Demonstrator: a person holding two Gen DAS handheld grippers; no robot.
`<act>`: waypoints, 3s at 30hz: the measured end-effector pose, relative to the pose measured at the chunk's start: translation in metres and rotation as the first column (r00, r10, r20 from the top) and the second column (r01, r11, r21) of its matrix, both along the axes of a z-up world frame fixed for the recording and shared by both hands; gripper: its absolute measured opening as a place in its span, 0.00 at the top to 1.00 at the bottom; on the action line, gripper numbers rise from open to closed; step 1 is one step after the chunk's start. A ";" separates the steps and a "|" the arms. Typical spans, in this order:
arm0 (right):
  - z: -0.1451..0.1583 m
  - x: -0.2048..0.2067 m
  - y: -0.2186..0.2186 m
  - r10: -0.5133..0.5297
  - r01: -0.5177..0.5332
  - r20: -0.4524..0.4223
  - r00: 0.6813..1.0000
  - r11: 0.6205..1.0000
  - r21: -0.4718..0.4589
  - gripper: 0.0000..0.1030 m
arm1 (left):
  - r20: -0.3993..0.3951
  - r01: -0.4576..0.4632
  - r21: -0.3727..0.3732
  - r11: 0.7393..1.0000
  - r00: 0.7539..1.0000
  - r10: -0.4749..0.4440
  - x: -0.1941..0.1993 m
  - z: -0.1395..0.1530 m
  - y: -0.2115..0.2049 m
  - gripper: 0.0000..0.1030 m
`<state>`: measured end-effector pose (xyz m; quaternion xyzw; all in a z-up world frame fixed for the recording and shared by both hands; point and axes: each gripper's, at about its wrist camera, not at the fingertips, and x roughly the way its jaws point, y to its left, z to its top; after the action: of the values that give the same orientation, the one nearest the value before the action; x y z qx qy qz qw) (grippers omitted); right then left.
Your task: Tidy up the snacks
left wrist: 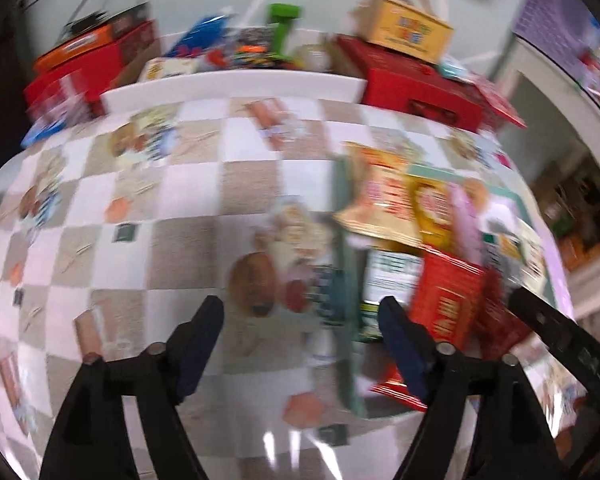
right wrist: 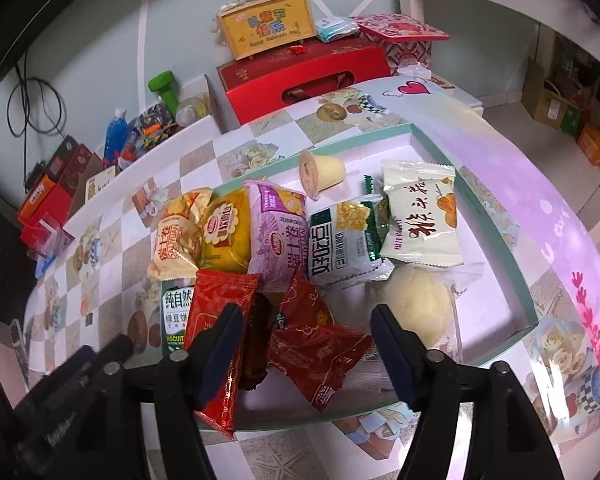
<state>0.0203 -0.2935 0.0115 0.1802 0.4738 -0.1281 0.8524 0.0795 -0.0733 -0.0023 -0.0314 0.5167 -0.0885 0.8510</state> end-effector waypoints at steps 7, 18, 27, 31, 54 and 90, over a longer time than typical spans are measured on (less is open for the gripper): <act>0.000 0.008 0.020 0.065 -0.065 -0.006 0.998 0.997 -0.034 0.19 | 0.025 -0.081 0.088 0.993 0.997 0.079 0.003 -0.005 0.020 0.09; 0.005 0.008 0.031 0.091 -0.088 0.026 0.996 0.992 -0.086 0.00 | 0.046 -0.095 0.083 0.992 0.995 0.091 0.002 0.000 0.022 0.00; 0.011 0.005 0.036 0.104 -0.100 0.035 0.994 0.989 -0.105 0.00 | 0.066 -0.182 0.174 0.968 0.983 0.173 -0.007 0.010 0.027 0.00; 0.014 0.003 0.042 0.120 -0.115 0.036 0.992 0.986 -0.119 0.00 | 0.084 -0.221 0.276 0.936 0.975 0.206 -0.013 0.011 0.030 0.00; 0.019 -0.058 0.071 0.175 -0.172 -0.001 0.985 0.965 -0.199 0.00 | -0.018 -0.226 0.177 0.958 0.972 0.233 -0.092 0.002 0.077 0.00; -0.007 -0.049 0.081 0.205 -0.211 -0.055 0.977 0.959 -0.189 0.00 | -0.069 -0.215 0.162 0.963 0.971 0.228 -0.088 -0.011 0.083 0.00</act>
<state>-0.0291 -0.2127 0.0045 0.0431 0.4900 -0.0865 0.8663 -0.0086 0.0095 -0.0135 -0.0274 0.5519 0.0485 0.8320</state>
